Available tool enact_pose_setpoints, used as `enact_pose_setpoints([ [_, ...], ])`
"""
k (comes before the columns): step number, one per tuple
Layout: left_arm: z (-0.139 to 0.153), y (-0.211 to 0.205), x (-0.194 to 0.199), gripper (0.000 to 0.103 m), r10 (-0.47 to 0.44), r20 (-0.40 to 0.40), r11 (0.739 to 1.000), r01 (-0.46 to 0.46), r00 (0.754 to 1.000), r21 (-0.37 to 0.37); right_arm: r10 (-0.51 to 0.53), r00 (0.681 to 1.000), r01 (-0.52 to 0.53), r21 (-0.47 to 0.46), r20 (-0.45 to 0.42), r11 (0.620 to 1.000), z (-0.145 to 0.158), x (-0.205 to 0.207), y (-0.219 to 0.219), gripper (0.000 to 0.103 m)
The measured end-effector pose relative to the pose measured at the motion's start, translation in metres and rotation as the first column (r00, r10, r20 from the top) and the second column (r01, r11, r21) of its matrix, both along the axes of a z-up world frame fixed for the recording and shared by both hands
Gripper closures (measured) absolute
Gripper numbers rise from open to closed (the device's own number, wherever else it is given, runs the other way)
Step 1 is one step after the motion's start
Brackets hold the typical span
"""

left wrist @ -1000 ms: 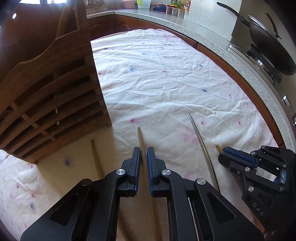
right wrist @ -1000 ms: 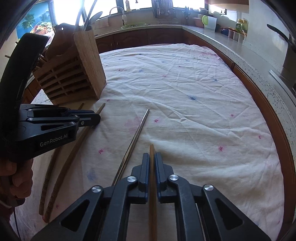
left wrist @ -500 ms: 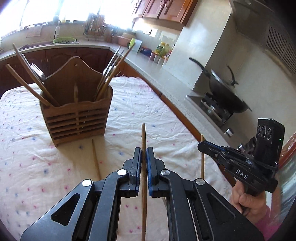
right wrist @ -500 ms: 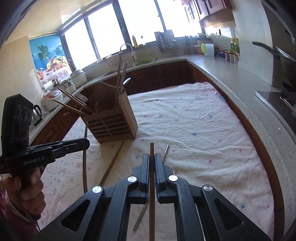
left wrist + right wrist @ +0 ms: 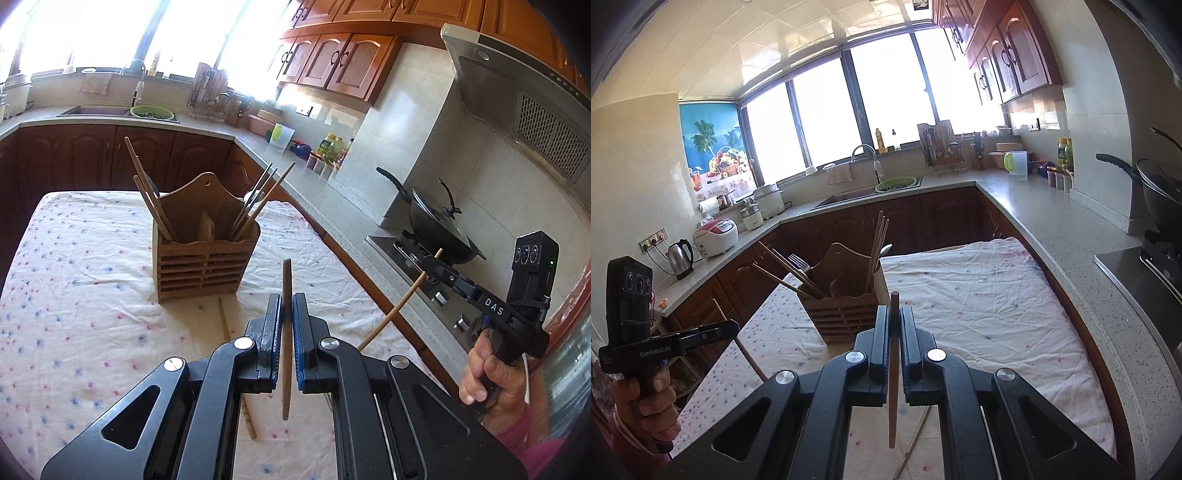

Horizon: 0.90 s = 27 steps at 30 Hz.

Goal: Organize utensils
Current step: 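Carry both wooden chopsticks upright to the holder and lower them into it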

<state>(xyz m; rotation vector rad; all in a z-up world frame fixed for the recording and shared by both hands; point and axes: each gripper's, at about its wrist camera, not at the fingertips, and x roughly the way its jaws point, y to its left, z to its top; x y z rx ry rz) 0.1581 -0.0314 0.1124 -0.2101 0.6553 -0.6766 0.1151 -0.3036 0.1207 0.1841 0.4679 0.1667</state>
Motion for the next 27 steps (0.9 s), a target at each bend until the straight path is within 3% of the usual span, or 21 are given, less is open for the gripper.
enact_pose_setpoints([
  [15,0.036,0.036,0.014,0.098,0.139,0.144,0.99,-0.139,0.98,-0.01,0.04,0.998,-0.041,0.02,0.052,0.999,0.014,0.037,0.026,0.098],
  [27,0.099,0.046,0.053,0.098,0.272,0.335,0.961,-0.273,0.902,-0.047,0.005,0.984,-0.021,0.085,0.177,0.996,0.055,0.09,0.036,0.098],
])
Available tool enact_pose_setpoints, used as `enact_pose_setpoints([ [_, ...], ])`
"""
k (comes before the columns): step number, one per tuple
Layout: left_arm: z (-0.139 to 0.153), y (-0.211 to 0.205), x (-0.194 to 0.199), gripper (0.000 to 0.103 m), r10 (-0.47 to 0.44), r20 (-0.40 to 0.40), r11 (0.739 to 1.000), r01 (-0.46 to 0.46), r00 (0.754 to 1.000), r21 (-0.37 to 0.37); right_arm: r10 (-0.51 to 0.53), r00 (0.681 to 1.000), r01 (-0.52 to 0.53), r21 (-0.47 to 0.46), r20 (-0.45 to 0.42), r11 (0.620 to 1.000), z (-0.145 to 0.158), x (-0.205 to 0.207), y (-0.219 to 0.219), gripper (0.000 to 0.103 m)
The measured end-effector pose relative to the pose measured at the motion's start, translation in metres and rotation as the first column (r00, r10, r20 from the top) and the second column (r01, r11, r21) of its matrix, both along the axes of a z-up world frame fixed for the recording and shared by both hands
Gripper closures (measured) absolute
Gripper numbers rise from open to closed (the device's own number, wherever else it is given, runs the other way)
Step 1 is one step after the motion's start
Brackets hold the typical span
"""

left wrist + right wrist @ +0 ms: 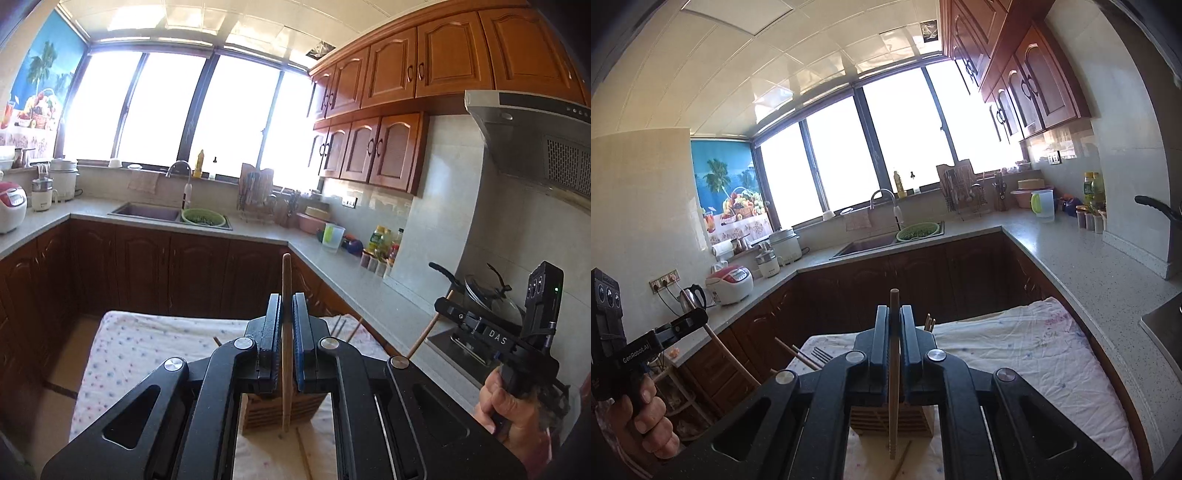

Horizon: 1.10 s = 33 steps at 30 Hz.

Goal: Organize utensils
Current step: 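Carry both wooden chopsticks upright to the holder and lower them into it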

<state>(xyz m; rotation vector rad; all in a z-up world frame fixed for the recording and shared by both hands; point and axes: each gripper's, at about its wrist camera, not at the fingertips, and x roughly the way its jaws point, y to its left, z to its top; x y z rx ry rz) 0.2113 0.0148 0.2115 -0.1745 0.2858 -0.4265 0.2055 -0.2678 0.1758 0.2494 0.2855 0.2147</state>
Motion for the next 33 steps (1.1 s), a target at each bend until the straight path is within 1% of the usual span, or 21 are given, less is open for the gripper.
enact_pose_setpoints([
  [3,0.008,0.001,0.014,0.098,0.029,0.021,1.0,-0.029,0.999,-0.005,-0.017,1.0,0.016,0.026,0.027,1.0,0.009,0.014,-0.002,0.098],
  [6,0.009,0.0,0.028,0.098,0.058,0.031,0.998,-0.058,0.998,-0.011,-0.033,0.998,0.032,0.041,0.047,0.999,0.015,0.026,-0.002,0.098],
  [8,0.007,0.001,0.039,0.098,0.077,0.033,0.997,-0.077,0.996,-0.017,-0.04,0.998,0.037,0.052,0.05,0.998,0.017,0.035,-0.003,0.098],
  [12,-0.006,0.001,0.059,0.098,0.105,0.001,0.994,-0.105,0.994,-0.039,-0.057,0.997,0.054,0.057,0.055,0.997,0.015,0.049,-0.001,0.098],
  [16,-0.022,0.001,0.071,0.098,0.131,-0.019,0.989,-0.132,0.991,-0.063,-0.072,0.997,0.07,0.049,0.042,0.996,0.004,0.062,0.0,0.098],
  [20,-0.036,-0.002,0.076,0.098,0.144,-0.027,0.987,-0.146,0.989,-0.074,-0.077,0.996,0.074,0.065,0.038,0.995,-0.009,0.069,-0.001,0.098],
  [22,-0.044,-0.006,0.078,0.098,0.151,-0.027,0.986,-0.152,0.988,-0.06,-0.084,0.996,0.082,0.065,0.031,0.995,-0.015,0.071,0.001,0.098],
  [27,-0.069,-0.015,0.081,0.098,0.131,-0.051,0.991,-0.133,0.99,-0.032,-0.08,0.997,0.08,0.056,-0.003,0.995,-0.033,0.079,0.005,0.098],
  [33,-0.099,-0.024,0.085,0.098,0.093,-0.113,0.996,-0.093,0.989,0.005,-0.081,0.996,0.083,0.048,-0.045,0.995,-0.056,0.082,0.008,0.098],
])
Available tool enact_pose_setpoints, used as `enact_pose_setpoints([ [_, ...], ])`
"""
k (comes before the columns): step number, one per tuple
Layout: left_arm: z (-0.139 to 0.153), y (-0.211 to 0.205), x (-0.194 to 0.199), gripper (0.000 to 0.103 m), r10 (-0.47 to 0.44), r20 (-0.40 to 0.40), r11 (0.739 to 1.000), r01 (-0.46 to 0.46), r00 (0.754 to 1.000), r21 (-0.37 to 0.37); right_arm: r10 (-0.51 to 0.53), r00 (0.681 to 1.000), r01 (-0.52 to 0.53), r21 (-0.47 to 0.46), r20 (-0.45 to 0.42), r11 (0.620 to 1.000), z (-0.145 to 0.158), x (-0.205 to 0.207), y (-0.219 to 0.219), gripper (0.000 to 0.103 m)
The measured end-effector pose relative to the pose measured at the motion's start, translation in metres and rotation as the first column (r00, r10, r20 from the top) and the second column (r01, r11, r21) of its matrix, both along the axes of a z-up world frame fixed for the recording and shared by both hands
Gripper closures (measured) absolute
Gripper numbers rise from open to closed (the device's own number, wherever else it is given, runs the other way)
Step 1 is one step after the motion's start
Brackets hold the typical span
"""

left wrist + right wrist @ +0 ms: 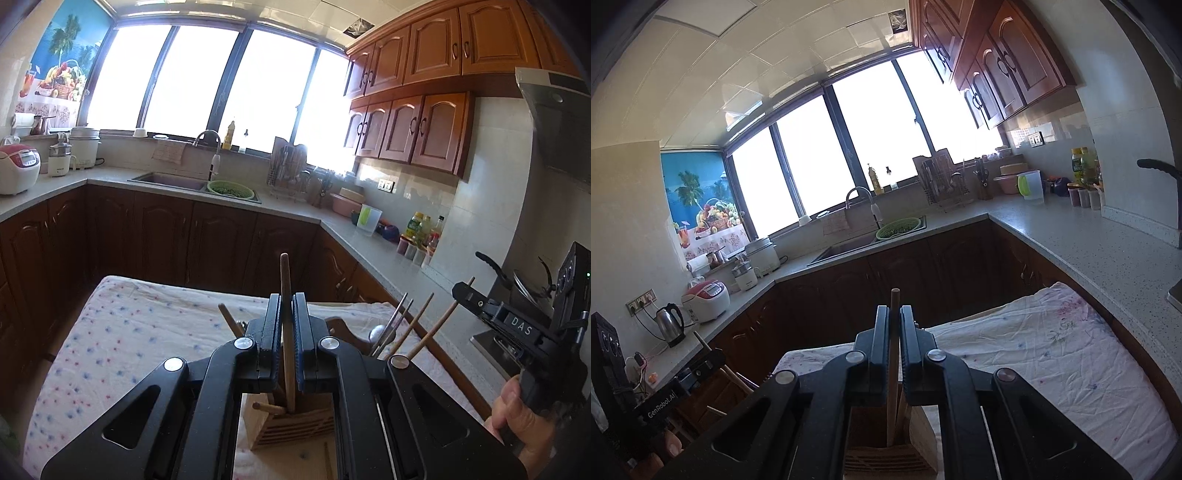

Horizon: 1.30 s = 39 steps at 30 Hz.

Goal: Organize utensils
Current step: 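Carry both wooden chopsticks upright to the holder and lower them into it, then open both grippers and pull them back from the holder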

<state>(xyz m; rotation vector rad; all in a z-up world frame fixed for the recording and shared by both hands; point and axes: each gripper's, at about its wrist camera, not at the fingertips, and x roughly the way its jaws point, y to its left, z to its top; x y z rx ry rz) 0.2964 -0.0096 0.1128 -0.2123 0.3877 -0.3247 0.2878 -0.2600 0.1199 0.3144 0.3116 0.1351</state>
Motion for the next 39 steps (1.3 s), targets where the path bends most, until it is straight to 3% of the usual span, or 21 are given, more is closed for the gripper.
enact_pose_setpoints([
  [4,-0.016,0.0,0.001,0.098,-0.027,-0.04,1.0,0.027,0.999,0.005,0.005,0.999,-0.005,-0.003,-0.039,1.0,-0.011,0.005,0.0,0.098],
  [11,-0.013,-0.003,0.002,0.097,-0.047,-0.044,0.998,0.048,0.998,0.031,0.017,0.994,-0.019,-0.011,-0.106,1.0,-0.026,0.011,0.004,0.097],
  [23,-0.01,-0.008,0.004,0.097,-0.039,-0.059,0.997,0.043,0.997,0.064,0.011,0.993,-0.012,-0.002,-0.115,1.0,-0.028,0.011,0.009,0.097],
  [26,-0.007,-0.009,0.005,0.094,-0.032,-0.072,0.997,0.037,0.997,0.068,0.022,0.992,-0.02,0.019,-0.122,1.0,-0.028,0.01,0.005,0.092],
  [28,-0.004,-0.007,0.001,0.091,-0.034,-0.062,0.998,0.038,0.997,0.059,0.029,0.993,-0.025,0.035,-0.117,0.999,-0.027,0.008,0.004,0.083],
  [32,0.006,-0.002,-0.016,0.072,-0.017,-0.016,0.999,0.017,1.0,0.043,0.023,0.997,-0.018,0.066,-0.078,0.998,-0.021,-0.005,-0.004,0.05],
  [35,0.012,0.004,-0.027,0.063,-0.006,0.002,1.0,0.006,1.0,0.029,0.008,0.998,-0.002,0.086,-0.069,0.996,-0.016,-0.014,-0.01,0.044],
  [36,0.013,0.006,-0.032,0.062,-0.003,0.004,1.0,0.003,1.0,0.023,0.01,0.998,-0.004,0.097,-0.064,0.995,-0.015,-0.017,-0.012,0.036],
  [38,0.013,0.011,-0.042,0.043,0.024,0.008,1.0,-0.025,1.0,0.017,0.008,0.999,-0.002,0.112,-0.052,0.994,-0.015,-0.025,-0.015,0.025],
  [39,0.012,0.014,-0.048,0.038,0.04,0.014,0.999,-0.041,0.999,0.012,0.004,0.999,0.001,0.115,-0.046,0.993,-0.015,-0.029,-0.016,0.018],
])
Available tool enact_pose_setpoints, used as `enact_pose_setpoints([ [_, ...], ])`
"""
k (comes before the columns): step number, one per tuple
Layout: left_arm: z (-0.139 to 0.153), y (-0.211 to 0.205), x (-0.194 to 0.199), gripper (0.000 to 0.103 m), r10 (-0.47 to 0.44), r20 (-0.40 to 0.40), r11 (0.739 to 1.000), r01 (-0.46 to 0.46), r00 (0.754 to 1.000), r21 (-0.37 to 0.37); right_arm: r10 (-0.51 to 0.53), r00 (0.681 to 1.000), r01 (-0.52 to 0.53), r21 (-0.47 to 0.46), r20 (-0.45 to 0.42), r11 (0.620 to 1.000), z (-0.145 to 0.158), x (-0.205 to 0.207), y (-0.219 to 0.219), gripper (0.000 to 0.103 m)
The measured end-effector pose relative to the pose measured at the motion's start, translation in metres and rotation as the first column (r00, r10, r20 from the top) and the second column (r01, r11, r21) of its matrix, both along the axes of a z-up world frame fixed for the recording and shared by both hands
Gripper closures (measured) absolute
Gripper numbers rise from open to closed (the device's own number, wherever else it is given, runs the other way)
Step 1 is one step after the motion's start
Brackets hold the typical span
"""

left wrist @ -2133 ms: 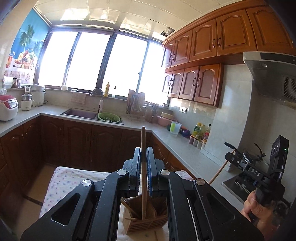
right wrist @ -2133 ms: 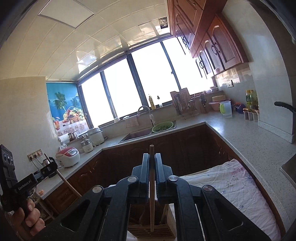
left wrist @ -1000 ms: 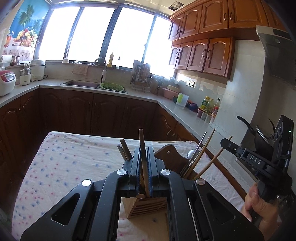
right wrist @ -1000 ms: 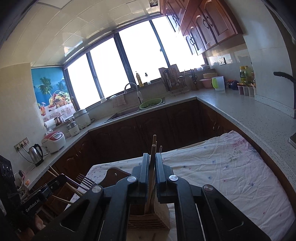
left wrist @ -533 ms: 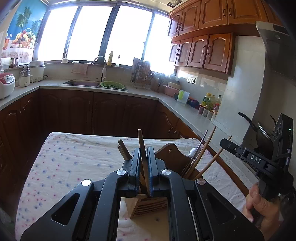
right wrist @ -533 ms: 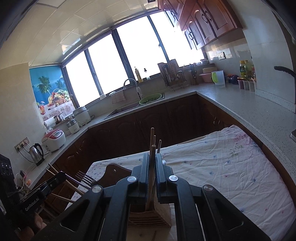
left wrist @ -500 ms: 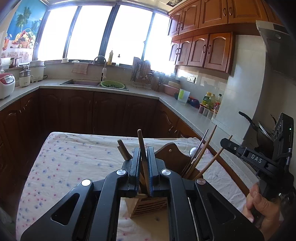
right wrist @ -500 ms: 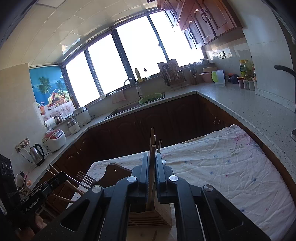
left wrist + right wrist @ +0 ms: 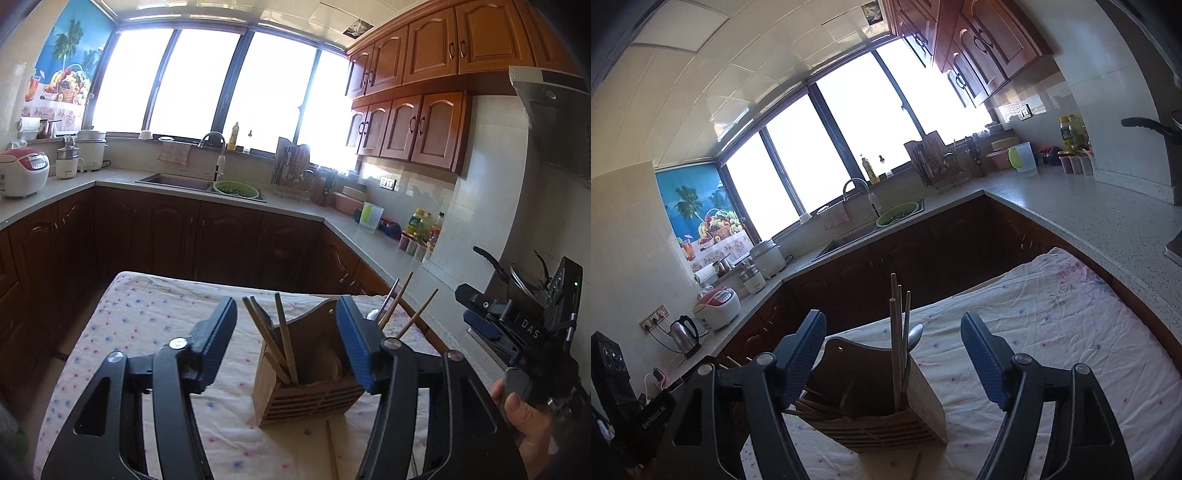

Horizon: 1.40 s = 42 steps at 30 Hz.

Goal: Organize utensils
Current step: 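Open both grippers and pull them back from the holder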

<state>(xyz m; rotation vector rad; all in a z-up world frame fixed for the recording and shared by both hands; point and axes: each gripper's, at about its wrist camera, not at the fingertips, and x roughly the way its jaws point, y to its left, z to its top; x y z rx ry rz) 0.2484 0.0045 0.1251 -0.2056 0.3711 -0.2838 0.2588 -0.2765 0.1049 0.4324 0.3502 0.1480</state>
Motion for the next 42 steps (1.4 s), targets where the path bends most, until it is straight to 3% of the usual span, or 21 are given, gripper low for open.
enact_pose_setpoints([
  [2,-0.003,0.007,-0.011,0.021,0.024,0.002,1.0,-0.024,1.0,-0.015,-0.002,1.0,0.002,0.004,0.01,1.0,-0.002,-0.01,-0.001,0.011],
  [8,-0.02,0.035,-0.047,0.007,0.089,-0.032,0.993,-0.091,0.996,-0.072,0.023,1.0,-0.023,0.031,-0.014,0.999,-0.022,-0.04,-0.001,0.008],
  [17,-0.073,0.068,-0.09,0.005,0.158,-0.168,0.982,-0.173,0.973,-0.078,0.07,0.992,-0.071,-0.01,-0.102,0.997,-0.073,-0.095,0.014,0.008],
  [26,-0.112,0.081,-0.13,0.005,0.185,-0.237,0.978,-0.202,0.954,-0.049,0.085,0.985,-0.095,-0.06,-0.151,0.994,-0.107,-0.142,0.025,0.008],
  [35,-0.111,0.075,-0.146,0.005,0.186,-0.263,0.981,-0.196,0.947,-0.012,0.081,0.986,-0.09,-0.06,-0.148,0.994,-0.105,-0.156,0.022,0.008],
  [39,-0.102,0.069,-0.154,0.004,0.192,-0.238,0.98,-0.197,0.952,0.005,0.077,0.989,-0.087,-0.076,-0.129,0.993,-0.097,-0.163,0.023,0.005],
  [42,-0.09,0.071,-0.161,0.0,0.193,-0.195,0.979,-0.203,0.962,-0.033,0.069,0.992,-0.08,-0.096,-0.108,0.992,-0.087,-0.166,0.022,0.005],
])
